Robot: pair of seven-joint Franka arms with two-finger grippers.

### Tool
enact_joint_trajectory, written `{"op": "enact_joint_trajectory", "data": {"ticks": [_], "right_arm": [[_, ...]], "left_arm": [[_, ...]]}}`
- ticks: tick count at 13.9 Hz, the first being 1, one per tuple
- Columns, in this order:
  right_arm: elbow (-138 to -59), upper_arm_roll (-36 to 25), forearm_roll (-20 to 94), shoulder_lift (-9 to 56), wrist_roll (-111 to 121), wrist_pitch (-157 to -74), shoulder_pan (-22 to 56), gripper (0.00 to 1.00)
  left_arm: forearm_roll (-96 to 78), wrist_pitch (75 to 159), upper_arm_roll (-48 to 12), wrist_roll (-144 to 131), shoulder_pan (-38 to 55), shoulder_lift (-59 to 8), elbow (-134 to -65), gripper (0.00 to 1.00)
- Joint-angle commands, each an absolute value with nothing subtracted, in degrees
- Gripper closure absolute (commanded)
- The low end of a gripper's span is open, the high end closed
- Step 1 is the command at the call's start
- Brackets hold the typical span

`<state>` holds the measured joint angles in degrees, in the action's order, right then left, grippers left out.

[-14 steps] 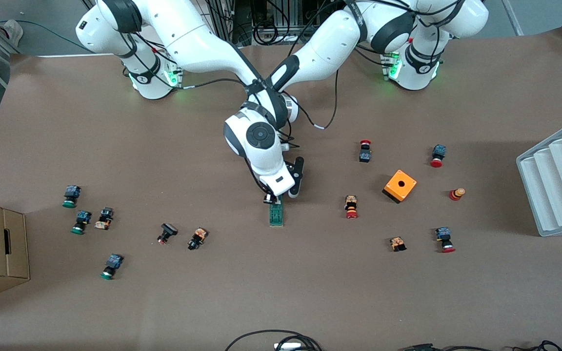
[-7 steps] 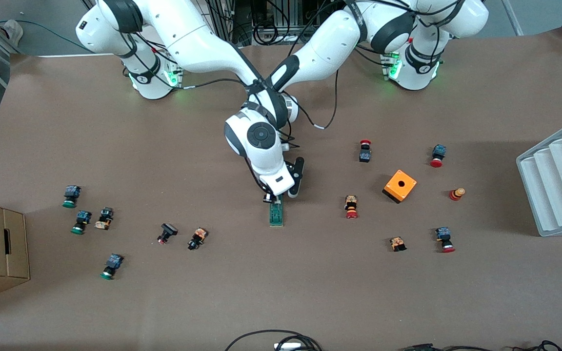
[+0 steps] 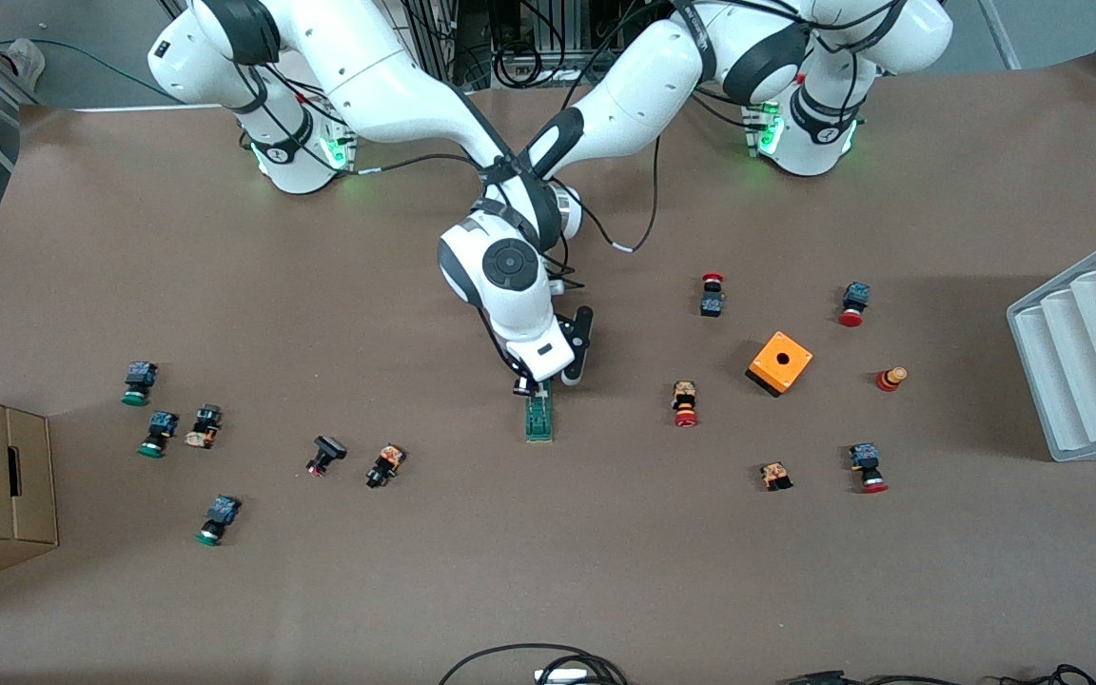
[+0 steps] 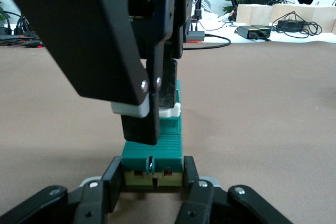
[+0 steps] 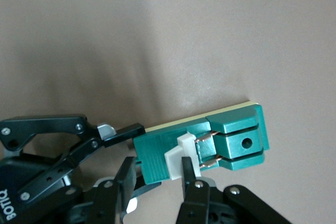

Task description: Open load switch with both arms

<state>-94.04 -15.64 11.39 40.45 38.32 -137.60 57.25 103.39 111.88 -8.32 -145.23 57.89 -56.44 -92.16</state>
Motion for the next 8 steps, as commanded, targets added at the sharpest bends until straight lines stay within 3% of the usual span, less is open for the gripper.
{"op": "enact_joint_trajectory", "data": {"ticks": [1, 6, 7, 8], "right_arm": [[-95.1, -16.0, 12.3, 41.2, 37.8, -139.0, 58.3, 0.57], [-95.0, -16.0, 12.3, 41.0, 37.9, -139.5, 58.4, 0.56], [-94.9, -16.0, 12.2, 40.8, 38.1, -139.4, 58.3, 0.5], [-94.8, -16.0, 12.3, 40.4, 38.0, -139.2, 58.3, 0.37]], "left_arm": [[103.6, 113.4, -7.7, -145.9, 57.5, -58.9, -90.8, 0.48], [103.6, 113.4, -7.7, -145.9, 57.5, -58.9, -90.8, 0.48], [103.6, 113.4, -7.7, -145.8, 57.5, -58.9, -90.8, 0.48], [103.6, 113.4, -7.7, -145.8, 57.5, -58.9, -90.8, 0.48]]}}
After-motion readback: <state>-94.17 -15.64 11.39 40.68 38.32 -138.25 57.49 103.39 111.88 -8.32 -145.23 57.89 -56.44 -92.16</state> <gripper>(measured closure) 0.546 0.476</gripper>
